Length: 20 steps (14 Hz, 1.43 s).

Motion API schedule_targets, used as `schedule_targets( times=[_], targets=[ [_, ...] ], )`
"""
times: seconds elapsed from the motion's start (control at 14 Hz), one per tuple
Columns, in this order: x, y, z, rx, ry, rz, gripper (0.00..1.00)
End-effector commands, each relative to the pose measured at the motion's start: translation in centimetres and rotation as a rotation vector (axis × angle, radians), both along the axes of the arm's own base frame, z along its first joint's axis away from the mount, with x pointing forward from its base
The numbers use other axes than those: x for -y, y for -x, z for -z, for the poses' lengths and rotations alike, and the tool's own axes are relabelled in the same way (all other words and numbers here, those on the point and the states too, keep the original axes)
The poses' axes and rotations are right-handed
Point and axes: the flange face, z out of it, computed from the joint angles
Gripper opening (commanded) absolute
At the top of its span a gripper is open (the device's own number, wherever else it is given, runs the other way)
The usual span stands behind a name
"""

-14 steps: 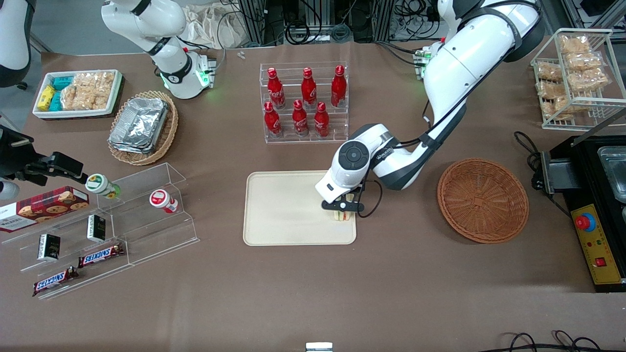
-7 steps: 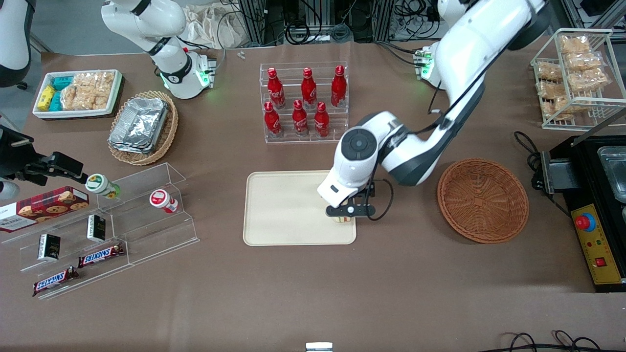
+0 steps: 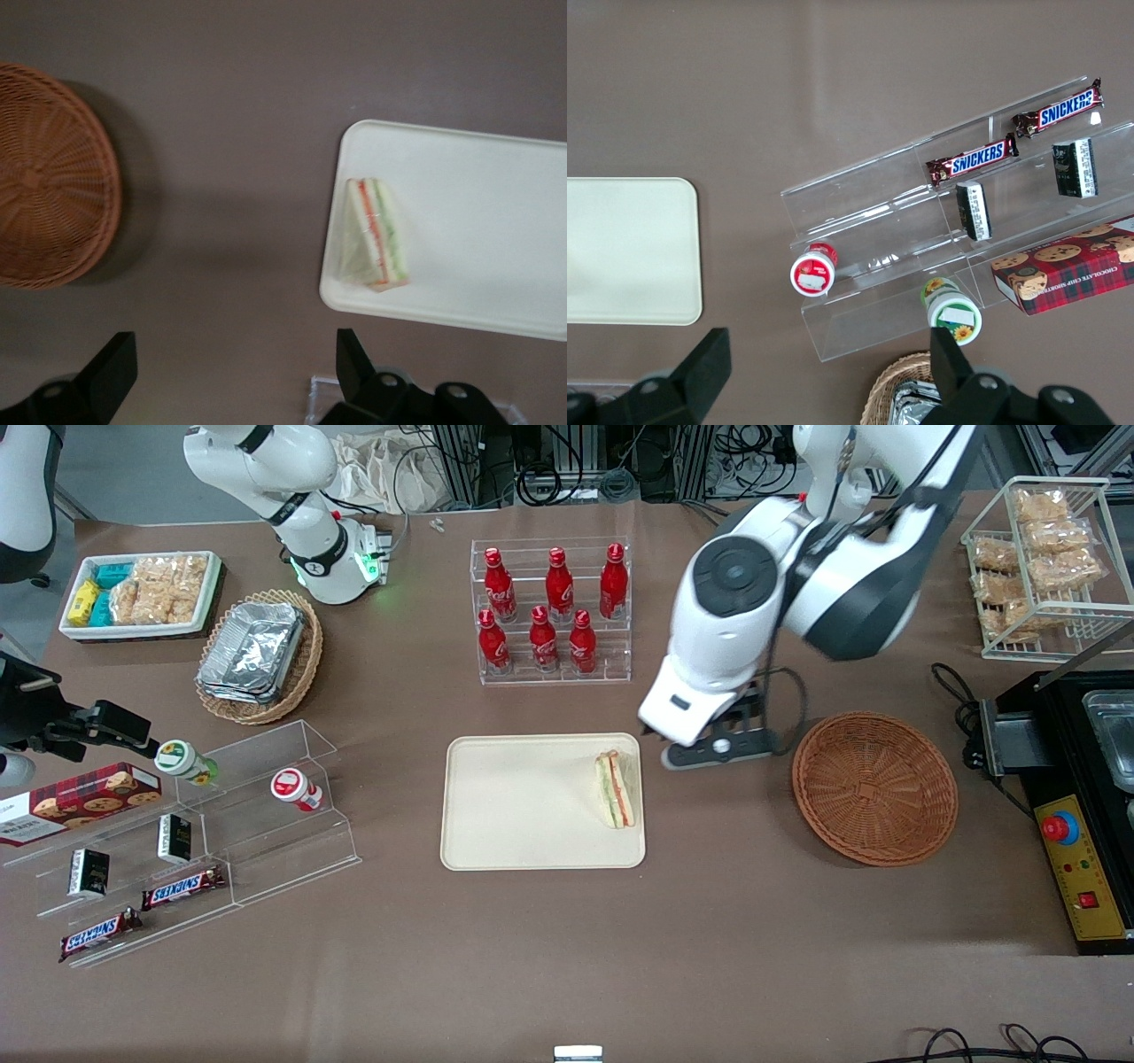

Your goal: Place sandwich from basket to tray

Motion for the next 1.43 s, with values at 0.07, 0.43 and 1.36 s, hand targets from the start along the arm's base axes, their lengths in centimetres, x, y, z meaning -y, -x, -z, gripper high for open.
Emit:
schedule_targets(
  times=[0.07,0.43,1.36],
  targets=[
    [-7.3,-1.2,-2.4,-0.068,0.022,0.071,1.00],
    [-20.1,-3.3,-4.9,-0.101,0.028,0.168,1.00],
    [-25.9,1.9,-9.0,-0.118,0.040,0.215,1.00]
  ],
)
